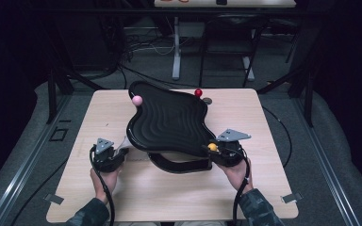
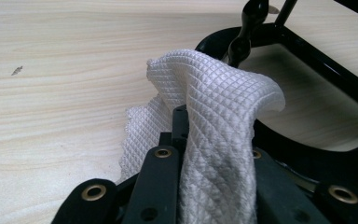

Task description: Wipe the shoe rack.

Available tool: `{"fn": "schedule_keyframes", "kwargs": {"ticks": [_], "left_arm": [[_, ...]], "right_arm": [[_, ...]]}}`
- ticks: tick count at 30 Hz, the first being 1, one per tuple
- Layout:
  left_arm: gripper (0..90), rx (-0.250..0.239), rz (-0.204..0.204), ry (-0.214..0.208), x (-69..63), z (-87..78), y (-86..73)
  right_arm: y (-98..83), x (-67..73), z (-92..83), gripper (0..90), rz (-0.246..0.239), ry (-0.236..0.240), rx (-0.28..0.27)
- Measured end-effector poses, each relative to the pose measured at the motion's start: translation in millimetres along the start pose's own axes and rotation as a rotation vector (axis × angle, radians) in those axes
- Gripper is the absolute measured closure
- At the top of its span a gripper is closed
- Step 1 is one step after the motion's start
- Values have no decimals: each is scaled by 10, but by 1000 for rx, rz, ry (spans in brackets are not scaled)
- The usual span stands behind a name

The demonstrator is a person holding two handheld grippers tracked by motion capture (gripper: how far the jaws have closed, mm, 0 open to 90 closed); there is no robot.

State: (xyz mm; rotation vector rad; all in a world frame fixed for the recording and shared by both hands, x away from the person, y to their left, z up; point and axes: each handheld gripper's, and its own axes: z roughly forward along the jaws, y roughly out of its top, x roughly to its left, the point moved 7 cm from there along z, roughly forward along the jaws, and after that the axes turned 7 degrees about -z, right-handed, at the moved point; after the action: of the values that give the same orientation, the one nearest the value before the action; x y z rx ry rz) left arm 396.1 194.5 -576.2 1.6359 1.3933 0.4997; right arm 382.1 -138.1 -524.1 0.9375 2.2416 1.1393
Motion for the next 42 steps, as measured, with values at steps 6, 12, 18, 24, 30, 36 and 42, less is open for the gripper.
{"fn": "schedule_keyframes", "kwargs": {"ticks": [6, 12, 18, 24, 30, 36, 42], "left_arm": [[838, -8, -10, 2, 21, -40, 9], [838, -17, -17, -4, 21, -85, 22], [838, -33, -7, -19, -15, -111, 70], [835, -57, 3, -45, -98, -164, 141], [831, -100, 22, -95, -234, -242, 325], [830, -129, 69, -146, -382, -249, 507], [832, -183, 90, -173, -488, -304, 713]], "right_arm": [[27, 53, 35, 599, -34, 70, -8], [28, -5, 55, 598, -46, 103, -15], [27, -138, 47, 590, -28, -27, 32], [13, -212, 63, 597, -1, -109, 40], [10, -211, 65, 598, -4, -111, 35], [11, -213, 67, 598, 1, -109, 38], [10, -215, 68, 598, 6, -102, 40]]}}
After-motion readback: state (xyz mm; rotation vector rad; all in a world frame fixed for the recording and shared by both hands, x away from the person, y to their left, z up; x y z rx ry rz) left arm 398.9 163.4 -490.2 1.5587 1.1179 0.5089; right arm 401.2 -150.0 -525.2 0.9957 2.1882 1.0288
